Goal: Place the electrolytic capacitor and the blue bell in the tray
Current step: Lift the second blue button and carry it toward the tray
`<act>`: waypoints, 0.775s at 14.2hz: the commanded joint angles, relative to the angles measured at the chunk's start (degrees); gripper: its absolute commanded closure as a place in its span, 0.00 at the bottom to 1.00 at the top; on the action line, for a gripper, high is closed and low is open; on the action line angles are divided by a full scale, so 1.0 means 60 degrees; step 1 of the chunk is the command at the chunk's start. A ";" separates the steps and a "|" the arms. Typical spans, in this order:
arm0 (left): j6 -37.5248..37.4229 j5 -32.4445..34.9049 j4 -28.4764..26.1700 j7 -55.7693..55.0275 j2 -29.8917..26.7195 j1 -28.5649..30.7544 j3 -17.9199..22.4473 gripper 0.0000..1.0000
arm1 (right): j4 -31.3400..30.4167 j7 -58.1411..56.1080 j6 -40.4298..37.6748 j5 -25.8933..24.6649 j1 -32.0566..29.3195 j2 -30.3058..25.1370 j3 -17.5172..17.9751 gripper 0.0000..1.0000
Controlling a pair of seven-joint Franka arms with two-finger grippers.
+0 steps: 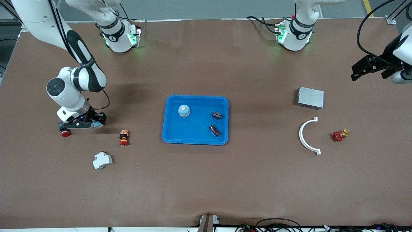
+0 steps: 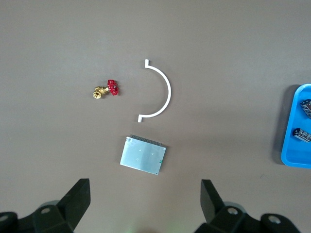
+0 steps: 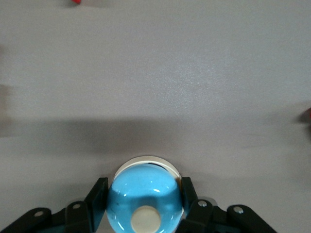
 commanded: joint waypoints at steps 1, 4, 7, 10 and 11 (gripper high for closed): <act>-0.0087 -0.0191 -0.0126 0.0166 -0.0192 0.0024 -0.0008 0.00 | 0.0401 0.0014 -0.1188 0.0082 -0.0155 -0.0438 0.0246 1.00; -0.0087 -0.0191 -0.0126 0.0166 -0.0163 0.0024 -0.0008 0.00 | 0.1031 0.0131 -0.3063 0.0929 0.0122 -0.1112 0.0348 1.00; -0.0072 -0.0191 -0.0126 0.0166 -0.0148 0.0054 -0.0008 0.00 | 0.1676 0.1063 -0.4443 0.1386 0.0750 -0.1494 0.0378 1.00; -0.0087 -0.0191 -0.0140 0.0166 -0.0148 0.0039 -0.0008 0.00 | 0.1883 0.2967 -0.4666 0.1386 0.1834 -0.1568 0.0378 1.00; -0.0087 -0.0191 -0.0140 0.0166 -0.0148 0.0039 -0.0008 0.00 | 0.1897 0.3698 -0.4593 0.1372 0.2258 -0.1554 0.0363 1.00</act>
